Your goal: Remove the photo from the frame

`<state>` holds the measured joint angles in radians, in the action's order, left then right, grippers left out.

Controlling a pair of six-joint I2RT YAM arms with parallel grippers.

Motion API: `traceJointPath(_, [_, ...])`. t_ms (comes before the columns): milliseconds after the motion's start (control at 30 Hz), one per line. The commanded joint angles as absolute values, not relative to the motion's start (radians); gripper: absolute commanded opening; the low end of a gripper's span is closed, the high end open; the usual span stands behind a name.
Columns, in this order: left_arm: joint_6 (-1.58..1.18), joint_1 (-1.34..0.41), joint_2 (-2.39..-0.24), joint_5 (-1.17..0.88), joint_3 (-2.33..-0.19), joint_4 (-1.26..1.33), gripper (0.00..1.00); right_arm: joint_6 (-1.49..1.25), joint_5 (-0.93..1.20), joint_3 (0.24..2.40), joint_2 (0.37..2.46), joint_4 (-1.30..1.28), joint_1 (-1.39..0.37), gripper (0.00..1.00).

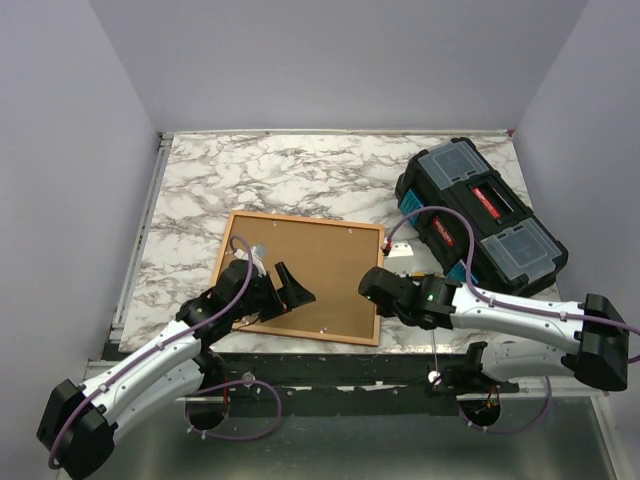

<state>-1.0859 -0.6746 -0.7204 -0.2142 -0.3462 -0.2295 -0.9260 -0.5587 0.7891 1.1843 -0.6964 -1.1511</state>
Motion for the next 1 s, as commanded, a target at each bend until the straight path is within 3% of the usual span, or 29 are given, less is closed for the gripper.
traceJointPath(0, [-1.087, -0.679, -0.718, -0.219, -0.317, -0.205, 0.9, -0.904, -0.581, 0.777, 1.213, -0.627, -1.135, 0.01])
traceJointPath(733, [-1.077, -0.679, -0.702, -0.271, -0.35, -0.226, 0.91, -0.929, -0.514, 0.833, 1.201, -0.752, -1.137, 0.01])
traceJointPath(967, [-1.092, -0.679, -0.696, -0.28, -0.338, -0.23, 0.91, -0.907, -0.577, 0.823, 1.24, -0.718, -1.136, 0.01])
